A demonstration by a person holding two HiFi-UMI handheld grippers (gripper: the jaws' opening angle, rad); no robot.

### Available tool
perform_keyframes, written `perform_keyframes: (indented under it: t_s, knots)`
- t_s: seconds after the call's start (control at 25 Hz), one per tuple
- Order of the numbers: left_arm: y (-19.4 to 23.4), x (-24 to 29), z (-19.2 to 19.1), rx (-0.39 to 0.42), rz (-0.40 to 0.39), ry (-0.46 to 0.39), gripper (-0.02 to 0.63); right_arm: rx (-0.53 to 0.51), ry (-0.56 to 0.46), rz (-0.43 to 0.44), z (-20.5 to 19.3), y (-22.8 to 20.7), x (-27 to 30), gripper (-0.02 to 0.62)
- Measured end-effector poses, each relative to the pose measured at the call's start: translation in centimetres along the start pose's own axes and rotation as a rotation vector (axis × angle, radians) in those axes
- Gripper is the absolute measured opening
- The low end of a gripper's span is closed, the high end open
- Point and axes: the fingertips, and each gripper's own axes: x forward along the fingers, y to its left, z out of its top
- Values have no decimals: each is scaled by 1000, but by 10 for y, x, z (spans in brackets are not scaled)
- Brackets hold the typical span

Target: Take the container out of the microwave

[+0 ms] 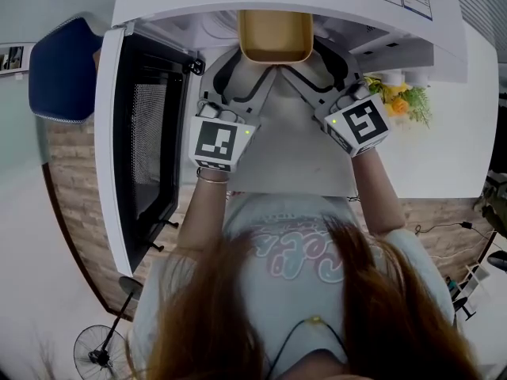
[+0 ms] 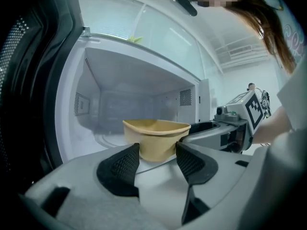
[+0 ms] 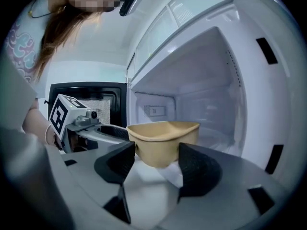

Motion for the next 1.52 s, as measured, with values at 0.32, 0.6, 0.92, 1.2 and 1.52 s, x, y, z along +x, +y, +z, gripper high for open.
perform_keyframes:
  t_s: [0.32,0.6,0.92,1.2,1.52]
  knots:
    - [-4,-2,3,-3,15,-6,233,0,-2,-21,2,1,-4,265]
    - [-9,-12,11,3,5,-17,232,12,-12,-35,11,9,-12,264]
    - [-23,-30,21,8,-17,-18,232,20,-12,-52,20,24,-29,264]
    - [-34,-47,31,-6,-46,-43,232,23,-14,-87,29,41,-43,264]
    - [-46,-68,37,20,-69,-43,232,19,-39,-111,40,61,-58,264]
